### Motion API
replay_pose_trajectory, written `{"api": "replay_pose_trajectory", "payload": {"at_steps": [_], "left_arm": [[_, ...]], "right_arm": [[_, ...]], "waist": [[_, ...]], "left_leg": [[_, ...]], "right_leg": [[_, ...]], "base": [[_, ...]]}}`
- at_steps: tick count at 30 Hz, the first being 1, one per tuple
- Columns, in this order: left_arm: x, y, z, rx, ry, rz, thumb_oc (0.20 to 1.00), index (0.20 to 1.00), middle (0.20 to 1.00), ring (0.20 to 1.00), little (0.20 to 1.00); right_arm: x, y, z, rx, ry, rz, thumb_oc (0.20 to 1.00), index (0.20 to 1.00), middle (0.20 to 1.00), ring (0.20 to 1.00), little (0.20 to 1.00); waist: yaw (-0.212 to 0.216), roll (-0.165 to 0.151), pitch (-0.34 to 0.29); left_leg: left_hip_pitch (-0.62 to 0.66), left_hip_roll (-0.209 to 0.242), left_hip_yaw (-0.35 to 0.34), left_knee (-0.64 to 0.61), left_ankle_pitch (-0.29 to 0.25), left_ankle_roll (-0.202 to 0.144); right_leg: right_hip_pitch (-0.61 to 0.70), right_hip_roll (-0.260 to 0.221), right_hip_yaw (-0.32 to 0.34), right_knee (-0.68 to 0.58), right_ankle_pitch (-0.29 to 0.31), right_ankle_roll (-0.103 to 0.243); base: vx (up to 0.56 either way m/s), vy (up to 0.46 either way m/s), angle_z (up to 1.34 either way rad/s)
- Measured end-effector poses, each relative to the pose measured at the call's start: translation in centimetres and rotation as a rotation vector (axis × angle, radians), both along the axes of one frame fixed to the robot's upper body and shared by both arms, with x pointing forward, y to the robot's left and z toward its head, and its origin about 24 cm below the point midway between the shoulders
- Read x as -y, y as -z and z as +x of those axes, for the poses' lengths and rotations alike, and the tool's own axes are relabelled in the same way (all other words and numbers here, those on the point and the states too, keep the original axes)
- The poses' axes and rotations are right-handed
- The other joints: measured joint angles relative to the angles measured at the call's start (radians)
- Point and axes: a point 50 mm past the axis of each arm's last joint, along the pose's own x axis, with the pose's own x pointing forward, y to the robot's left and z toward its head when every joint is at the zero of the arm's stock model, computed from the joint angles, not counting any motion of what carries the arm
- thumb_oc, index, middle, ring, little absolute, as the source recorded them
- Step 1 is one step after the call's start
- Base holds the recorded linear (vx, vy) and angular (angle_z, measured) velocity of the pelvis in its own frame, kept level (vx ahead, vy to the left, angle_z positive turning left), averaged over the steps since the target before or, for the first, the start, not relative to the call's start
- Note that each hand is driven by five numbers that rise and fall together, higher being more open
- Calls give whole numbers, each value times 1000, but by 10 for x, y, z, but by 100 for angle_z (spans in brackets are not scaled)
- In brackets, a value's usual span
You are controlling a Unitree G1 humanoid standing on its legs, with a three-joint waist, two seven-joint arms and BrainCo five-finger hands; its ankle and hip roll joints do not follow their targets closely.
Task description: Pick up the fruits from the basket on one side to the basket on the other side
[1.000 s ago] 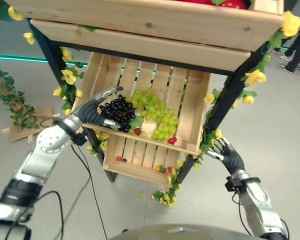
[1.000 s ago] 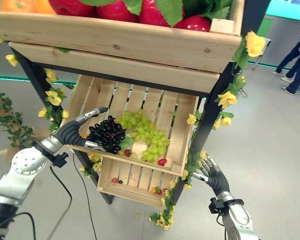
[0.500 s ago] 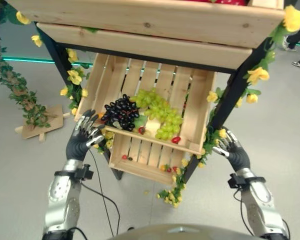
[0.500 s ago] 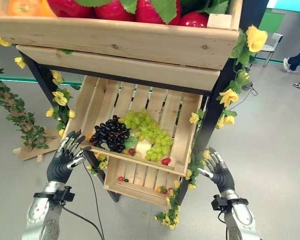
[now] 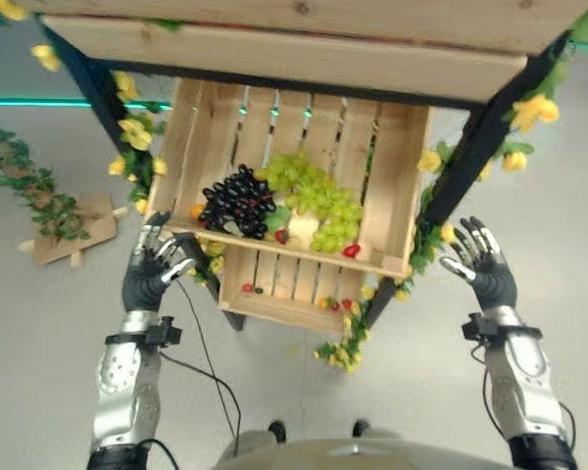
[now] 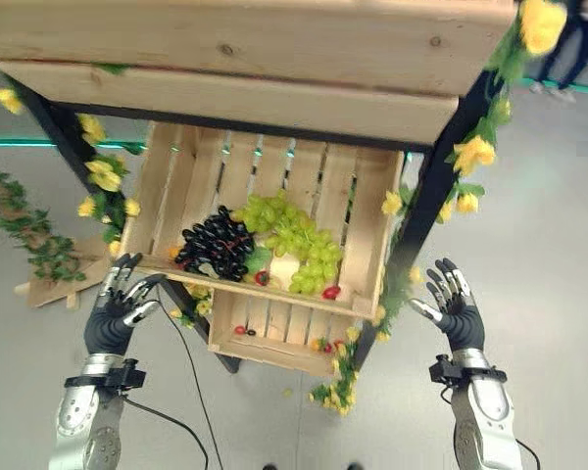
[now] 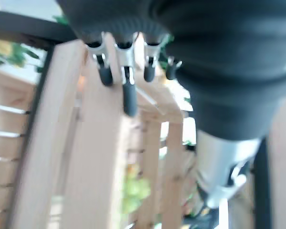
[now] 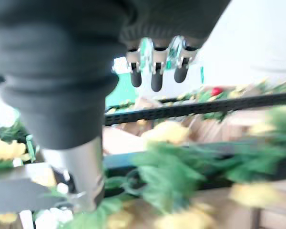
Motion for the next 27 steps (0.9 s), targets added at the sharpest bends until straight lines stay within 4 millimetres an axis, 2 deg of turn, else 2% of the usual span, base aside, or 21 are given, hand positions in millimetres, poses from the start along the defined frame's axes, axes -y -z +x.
{"api": "replay_pose_trajectory", "payload": {"at_steps": [2, 3, 4, 5, 6, 7, 8, 9, 10, 11, 13, 14, 16, 18, 20, 21, 23, 24, 25, 26, 27], "left_arm": [[-1, 2, -1, -16, -14, -7, 1000, 1000, 1000, 1000, 1000], [0, 3, -1, -26, -16, 4, 1000, 1000, 1000, 1000, 1000], [-1, 2, -2, -26, -17, 16, 1000, 1000, 1000, 1000, 1000], [-4, 3, -6, -43, -21, 42, 1000, 1000, 1000, 1000, 1000], [-5, 4, -6, -49, -20, 48, 1000, 1000, 1000, 1000, 1000], [-6, 4, -6, -53, -32, 45, 1000, 1000, 1000, 1000, 1000], [-6, 4, -6, -52, -40, 43, 1000, 1000, 1000, 1000, 1000], [-8, 4, -7, -57, -54, 44, 1000, 1000, 1000, 1000, 1000], [-9, 5, -8, -63, -60, 44, 1000, 1000, 1000, 1000, 1000], [-6, 10, -8, -73, -71, 14, 1000, 1000, 1000, 1000, 1000], [-4, 17, -12, -92, -88, -13, 1000, 1000, 1000, 1000, 1000], [-2, 21, -14, -100, -103, -36, 1000, 1000, 1000, 1000, 1000], [2, 23, -13, -99, -112, -61, 1000, 1000, 1000, 1000, 1000], [8, 24, -10, -93, -117, -93, 1000, 1000, 1000, 1000, 1000], [13, 25, -5, -99, -106, -102, 1000, 1000, 1000, 1000, 1000], [13, 26, -5, -102, -107, -104, 1000, 1000, 1000, 1000, 1000], [13, 25, -4, -95, -111, -105, 1000, 1000, 1000, 1000, 1000], [13, 24, -4, -91, -117, -103, 1000, 1000, 1000, 1000, 1000], [14, 22, -4, -83, -117, -91, 1000, 1000, 1000, 1000, 1000], [16, 15, 0, -56, -113, -72, 1000, 1000, 1000, 1000, 1000], [16, 12, 0, -41, -114, -68, 1000, 1000, 1000, 1000, 1000]], "right_arm": [[-4, 4, -1, -17, -13, 3, 1000, 1000, 1000, 1000, 1000], [-4, 7, -4, -35, -21, -4, 1000, 1000, 1000, 1000, 1000], [-4, 8, -5, -38, -24, -4, 1000, 1000, 1000, 1000, 1000], [-5, 7, -5, -36, -29, -6, 1000, 1000, 1000, 1000, 1000], [-4, 6, -6, -30, -28, -9, 1000, 1000, 1000, 1000, 1000], [-5, 3, -3, -21, -40, -17, 1000, 1000, 1000, 1000, 1000], [-7, 2, -1, -13, -45, -16, 1000, 1000, 1000, 1000, 1000], [-17, -3, 5, 11, -81, -9, 1000, 1000, 1000, 1000, 1000], [-20, -5, 8, 28, -89, 1, 1000, 1000, 1000, 1000, 1000], [-20, -7, 10, 35, -90, -1, 1000, 1000, 1000, 1000, 1000], [-17, -5, 8, 15, -86, -23, 1000, 1000, 1000, 1000, 1000], [-8, -2, 2, -11, -66, -54, 1000, 1000, 1000, 1000, 1000], [5, 5, -9, -59, -25, -81, 1000, 1000, 1000, 1000, 1000], [16, 7, -16, -86, 1, -114, 1000, 1000, 1000, 1000, 1000], [20, 6, -17, -86, 25, -117, 1000, 1000, 1000, 1000, 1000], [19, 5, -16, -81, 23, -118, 1000, 1000, 1000, 1000, 1000], [18, 4, -14, -75, 18, -117, 1000, 1000, 1000, 1000, 1000], [16, 2, -13, -65, 7, -121, 1000, 1000, 1000, 1000, 1000], [16, 0, -12, -57, 6, -123, 1000, 1000, 1000, 1000, 1000], [15, 0, -11, -51, 12, -111, 1000, 1000, 1000, 1000, 1000], [13, 0, -10, -49, 9, -101, 1000, 1000, 1000, 1000, 1000]], "waist": [[-5, 16, 3], [3, 15, 2], [22, 15, 3], [48, -5, -11], [51, -33, -27], [91, -61, -44], [117, -67, -43], [173, -86, -43], [184, -93, -44], [184, -59, -36], [189, -16, -36], [176, 26, -41], [106, 55, -36], [61, 75, -23], [45, 69, -9], [44, 61, -8], [36, 8, 3], [45, -18, 2], [43, -10, 0], [19, -2, -2], [4, 4, -5]], "left_leg": [[-4, 20, 48, -8, 9, 13], [19, 45, 93, -39, 33, 9], [28, 56, 105, -48, 39, 6], [23, 68, 147, -59, 42, 9], [13, 71, 179, -51, 57, 0], [-16, 91, 232, -32, 64, -11], [-29, 110, 270, -12, 68, -16], [-60, 140, 264, 29, 75, -30], [-81, 153, 227, 54, 76, -29], [-108, 187, 154, 102, 71, -44], [-96, 234, 78, 58, 120, -102], [-59, 269, 65, -20, 150, -179], [-42, 278, 44, -94, 208, -204], [-33, 283, 62, -137, 266, -203], [-29, 267, 54, -120, 300, -203], [-28, 255, 49, -111, 300, -203], [-23, 125, -69, 22, 203, -258], [-11, 30, -128, 78, 134, -232], [12, 2, -150, 68, 106, -218], [54, -21, -164, 38, 66, -175], [82, -16, -170, -4, 52, -147]], "right_leg": [[-3, -10, -46, 186, -105, 17], [4, 18, -59, 348, -179, 7], [12, 24, -56, 386, -203, 6], [65, 23, -92, 428, -238, 17], [89, 14, -111, 437, -251, 20], [132, -1, -146, 410, -281, 16], [148, 1, -167, 371, -300, 12], [180, 7, -175, 223, -301, -31], [201, 21, -169, 147, -315, -43], [223, 70, -146, 56, -301, -76], [197, 129, -93, 38, -289, -116], [187, 176, -83, 33, -269, -130], [187, 208, -108, 19, -248, -156], [186, 225, -122, 4, -239, -169], [186, 211, -121, -6, -219, -194], [191, 201, -116, -18, -221, -188], [190, 136, -84, -38, -184, -193], [212, 105, -68, -86, -148, -181], [218, 109, -63, -103, -138, -180], [223, 127, -52, -111, -132, -180], [225, 138, -31, -111, -132, -179]], "base": [[-320, -11, -52], [-195, -57, -35], [-260, -108, -59], [-297, -181, -45], [-589, -443, -79], [-455, -376, -84], [-498, -467, -154], [-305, -287, -144], [-437, -422, -154], [-461, -488, -116], [-364, -422, -99], [-151, -170, -41], [-300, -248, 9], [-243, -146, 16], [-224, -114, -17], [-242, -116, -40], [-172, -65, -45], [-92, -14, -38], [-31, 37, -22], [6, 61, -10], [18, 90, -6]]}}
